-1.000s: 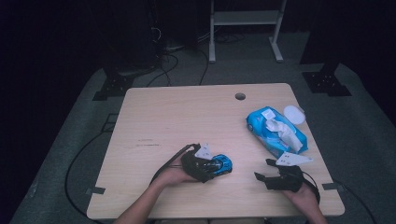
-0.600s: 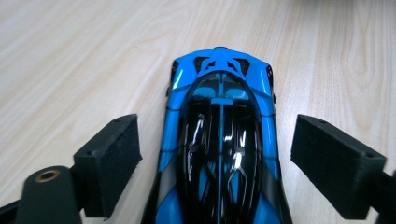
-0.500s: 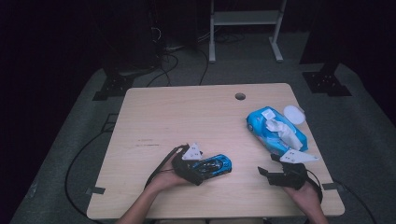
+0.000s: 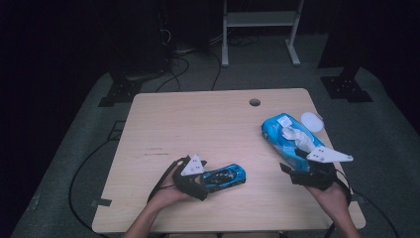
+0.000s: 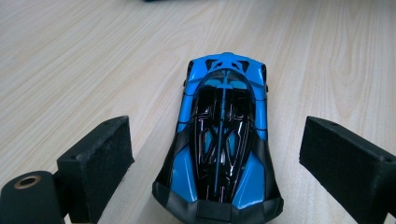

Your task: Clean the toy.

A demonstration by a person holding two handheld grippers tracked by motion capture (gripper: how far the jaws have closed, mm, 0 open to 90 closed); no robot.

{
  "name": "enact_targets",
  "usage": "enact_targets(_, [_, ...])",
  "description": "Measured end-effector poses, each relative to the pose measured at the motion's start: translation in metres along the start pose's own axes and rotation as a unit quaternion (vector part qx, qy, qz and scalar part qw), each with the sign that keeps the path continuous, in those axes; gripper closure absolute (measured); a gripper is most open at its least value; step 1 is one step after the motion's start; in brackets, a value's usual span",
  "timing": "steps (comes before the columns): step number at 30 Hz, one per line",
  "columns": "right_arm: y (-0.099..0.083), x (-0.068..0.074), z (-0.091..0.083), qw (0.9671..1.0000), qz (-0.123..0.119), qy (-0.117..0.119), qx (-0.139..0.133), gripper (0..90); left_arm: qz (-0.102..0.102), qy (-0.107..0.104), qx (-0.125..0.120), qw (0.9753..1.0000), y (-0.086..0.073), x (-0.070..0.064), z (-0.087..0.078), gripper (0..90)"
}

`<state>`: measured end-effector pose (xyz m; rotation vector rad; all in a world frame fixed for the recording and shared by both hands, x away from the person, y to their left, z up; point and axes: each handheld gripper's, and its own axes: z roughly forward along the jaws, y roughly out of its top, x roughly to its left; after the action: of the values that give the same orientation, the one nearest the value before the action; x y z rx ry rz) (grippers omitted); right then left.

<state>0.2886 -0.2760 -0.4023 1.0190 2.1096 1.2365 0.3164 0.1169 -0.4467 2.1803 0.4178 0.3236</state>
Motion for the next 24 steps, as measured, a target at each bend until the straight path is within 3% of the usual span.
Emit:
enact_targets(10, [0.029,-0.037,0.0,0.9995,0.0,-0.032,-0.002,25.6,0.009,0.004,0.0,1.0,0.006,0.0,-0.001,9.0])
enact_targets(15, [0.032,-0.056,0.01,0.9983,0.007,-0.054,0.023,26.3,0.01,0.015,0.009,0.9998,0.002,0.004,-0.003,9.0])
enact_targets(19, [0.027,-0.065,0.022,0.9961,0.023,-0.076,0.038,30.5,0.001,0.015,0.011,0.9998,-0.004,0.007,-0.003,9.0])
enact_targets(22, [0.023,-0.07,0.037,0.9925,0.034,-0.098,0.065,35.4,0.007,0.02,0.021,0.9996,-0.01,0.006,-0.004,9.0])
enact_targets(24, [0.021,-0.072,0.043,0.9903,0.039,-0.109,0.077,40.5,-0.003,0.016,0.017,0.9997,-0.014,0.005,-0.004,9.0])
